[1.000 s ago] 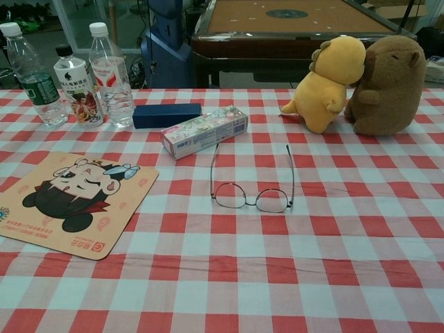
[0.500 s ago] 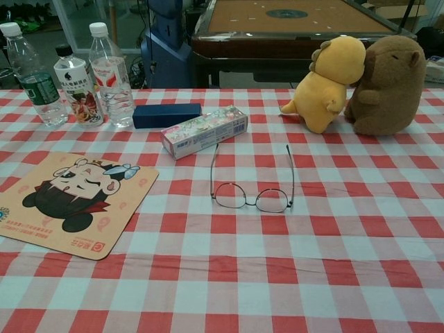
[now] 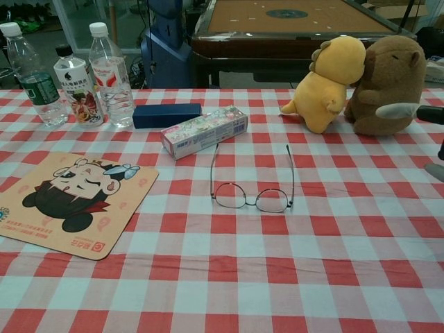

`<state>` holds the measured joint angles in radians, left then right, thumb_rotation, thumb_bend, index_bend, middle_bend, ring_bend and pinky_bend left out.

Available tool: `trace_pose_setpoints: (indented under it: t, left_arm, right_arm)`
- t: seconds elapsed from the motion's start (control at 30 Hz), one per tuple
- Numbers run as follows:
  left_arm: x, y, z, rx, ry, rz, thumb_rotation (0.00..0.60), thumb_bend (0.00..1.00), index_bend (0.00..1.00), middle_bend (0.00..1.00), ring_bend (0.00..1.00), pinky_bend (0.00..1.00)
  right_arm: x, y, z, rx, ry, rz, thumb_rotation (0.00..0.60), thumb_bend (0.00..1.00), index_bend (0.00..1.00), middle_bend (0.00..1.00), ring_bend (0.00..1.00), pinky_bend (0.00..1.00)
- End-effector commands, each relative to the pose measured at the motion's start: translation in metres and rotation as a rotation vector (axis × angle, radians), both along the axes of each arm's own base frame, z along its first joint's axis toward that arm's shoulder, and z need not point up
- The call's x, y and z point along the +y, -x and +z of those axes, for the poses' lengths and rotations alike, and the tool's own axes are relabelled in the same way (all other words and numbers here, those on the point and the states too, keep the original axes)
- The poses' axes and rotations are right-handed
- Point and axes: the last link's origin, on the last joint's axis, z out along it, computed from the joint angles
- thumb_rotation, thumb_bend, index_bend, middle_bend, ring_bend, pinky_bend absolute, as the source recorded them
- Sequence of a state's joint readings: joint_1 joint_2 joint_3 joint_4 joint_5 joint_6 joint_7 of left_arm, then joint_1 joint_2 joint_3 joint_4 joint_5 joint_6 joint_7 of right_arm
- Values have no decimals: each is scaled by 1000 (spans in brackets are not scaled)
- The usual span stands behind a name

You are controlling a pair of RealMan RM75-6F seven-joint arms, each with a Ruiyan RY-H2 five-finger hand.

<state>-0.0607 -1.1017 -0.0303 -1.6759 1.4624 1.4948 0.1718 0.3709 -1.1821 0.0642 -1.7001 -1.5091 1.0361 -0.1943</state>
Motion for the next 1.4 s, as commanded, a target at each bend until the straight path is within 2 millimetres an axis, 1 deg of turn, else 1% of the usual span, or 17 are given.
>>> trace_pose_setpoints:
  t: [0.03, 0.13, 0.27, 0.33, 0.67, 1.07, 1.4]
  left_arm:
    - [0, 0, 0, 1, 0, 1, 600, 254, 0, 0, 0, 0]
    - [-1, 0, 0, 5, 1, 3, 600, 254, 0, 0, 0, 0]
    - [-2, 0, 0, 5, -2, 5, 600, 254, 0, 0, 0, 0]
    - [-2, 1, 0, 6, 0, 10, 600, 254, 0, 0, 0, 0]
    - [-3, 3, -1, 8, 5, 17, 600, 254, 0, 0, 0, 0]
    - [-4, 5, -2, 7, 9, 25, 600, 254, 0, 0, 0, 0]
    - [-7, 11, -1, -1, 5, 41, 600, 254, 0, 0, 0, 0]
  right_arm:
    - [-8, -11, -20, 10, -65, 3, 600, 566, 0, 986, 1000, 934]
    - [-13, -21, -43, 16, -139, 11, 600, 641, 0, 999, 1000, 959]
    - [-17, -29, -60, 15, -181, 10, 600, 708, 0, 1000, 1000, 967]
    - [-19, -32, -66, 14, -195, 12, 600, 722, 0, 1000, 1000, 967]
    - [-25, -46, -91, 16, -248, 32, 600, 731, 0, 1000, 1000, 967]
    - [-28, -55, -112, 26, -292, 52, 600, 731, 0, 1000, 1000, 967]
    - [-16, -61, -130, 65, -340, 109, 600, 731, 0, 1000, 1000, 967]
